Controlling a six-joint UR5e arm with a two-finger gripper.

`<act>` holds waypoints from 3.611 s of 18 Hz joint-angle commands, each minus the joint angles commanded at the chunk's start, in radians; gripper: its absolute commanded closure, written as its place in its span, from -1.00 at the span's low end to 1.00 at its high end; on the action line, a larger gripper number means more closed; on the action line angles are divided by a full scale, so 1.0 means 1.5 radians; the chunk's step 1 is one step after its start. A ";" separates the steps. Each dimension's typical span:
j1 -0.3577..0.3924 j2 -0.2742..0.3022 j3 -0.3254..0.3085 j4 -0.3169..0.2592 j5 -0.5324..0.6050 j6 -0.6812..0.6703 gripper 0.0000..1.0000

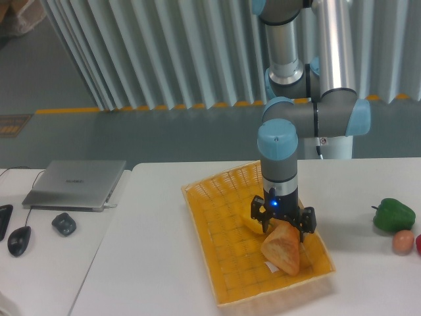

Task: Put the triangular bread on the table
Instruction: 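Close the gripper on the triangular bread and lift it, then carry the bread out of the basket and lower it beside the green pepper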

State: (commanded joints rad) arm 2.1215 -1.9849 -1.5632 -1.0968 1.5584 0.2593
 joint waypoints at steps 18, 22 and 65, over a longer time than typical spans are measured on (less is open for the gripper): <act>-0.010 -0.027 0.008 0.001 0.021 0.009 -0.60; -0.010 -0.027 0.010 0.000 0.021 0.009 -0.04; 0.164 0.035 0.038 0.001 0.113 0.527 0.38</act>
State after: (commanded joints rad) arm 2.3670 -1.9328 -1.5063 -1.0953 1.7286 1.0492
